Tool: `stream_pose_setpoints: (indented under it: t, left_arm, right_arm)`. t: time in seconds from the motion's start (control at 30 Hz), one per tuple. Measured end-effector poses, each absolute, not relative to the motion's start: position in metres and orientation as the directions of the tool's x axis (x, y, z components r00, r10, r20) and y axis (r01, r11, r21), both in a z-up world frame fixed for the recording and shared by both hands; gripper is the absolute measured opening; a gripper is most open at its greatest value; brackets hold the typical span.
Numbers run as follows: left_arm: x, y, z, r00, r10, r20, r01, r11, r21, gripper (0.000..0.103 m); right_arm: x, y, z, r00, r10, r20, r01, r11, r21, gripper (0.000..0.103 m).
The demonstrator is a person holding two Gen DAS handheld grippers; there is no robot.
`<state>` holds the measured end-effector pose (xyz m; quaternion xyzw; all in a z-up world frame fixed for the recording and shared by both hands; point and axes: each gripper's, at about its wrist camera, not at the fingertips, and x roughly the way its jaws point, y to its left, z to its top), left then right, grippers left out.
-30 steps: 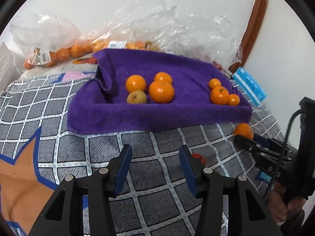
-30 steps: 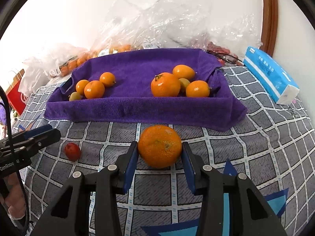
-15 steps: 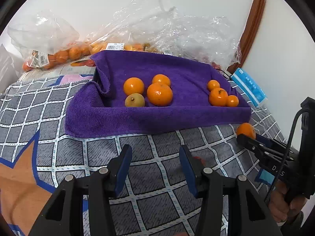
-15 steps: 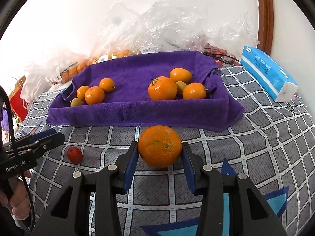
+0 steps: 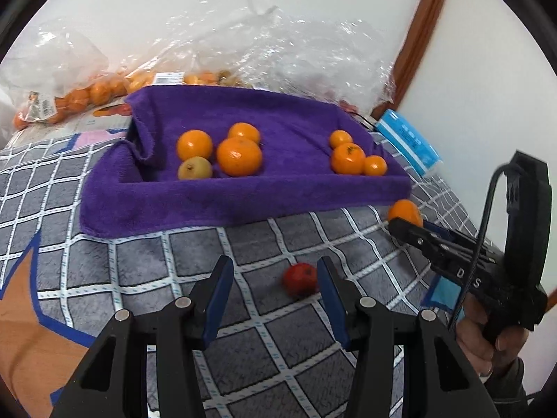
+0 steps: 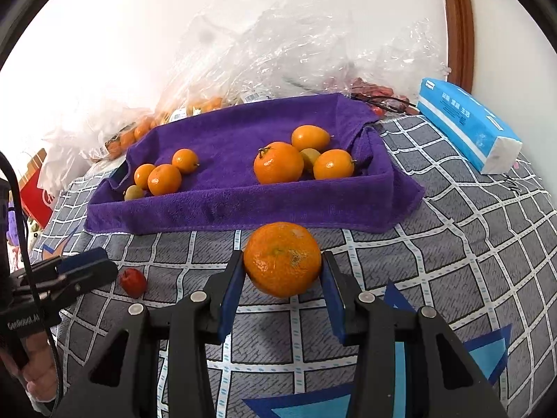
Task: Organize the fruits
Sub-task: 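Grasp a loose orange with the right tool while the left tool grasps the small red fruit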
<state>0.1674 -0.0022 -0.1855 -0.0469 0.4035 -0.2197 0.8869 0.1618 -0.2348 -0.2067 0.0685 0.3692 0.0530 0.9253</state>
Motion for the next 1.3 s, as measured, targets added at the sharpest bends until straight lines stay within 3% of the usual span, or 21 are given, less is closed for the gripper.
stream_pose_setpoints:
  t: [0.53, 0.8, 1.3]
  left_arm:
    - [0.168, -0.025, -0.194, 0.509, -0.465, -0.724, 0.426, 0.867, -0.258, 0.045]
    - [0.169, -0.028, -0.197, 0.514, -0.443, -0.735, 0.421, 0.876, -0.235, 0.024]
    - [0.171, -0.011, -0.185, 0.562, -0.446, -0.696, 0.379, 0.887, -0.263, 0.024]
  right_arm:
    - [0.162, -0.237, -0.208, 0.718, 0.161, -0.677, -0.047, 0.982, 0.184, 0.043]
    - [0.164, -0.237, -0.209, 0.715, 0.169, -0.679, -0.051, 0.98, 0.191, 0.043]
    - [0.159, -0.235, -0.205, 0.727, 0.178, -0.663, -0.066, 0.979, 0.191, 0.043]
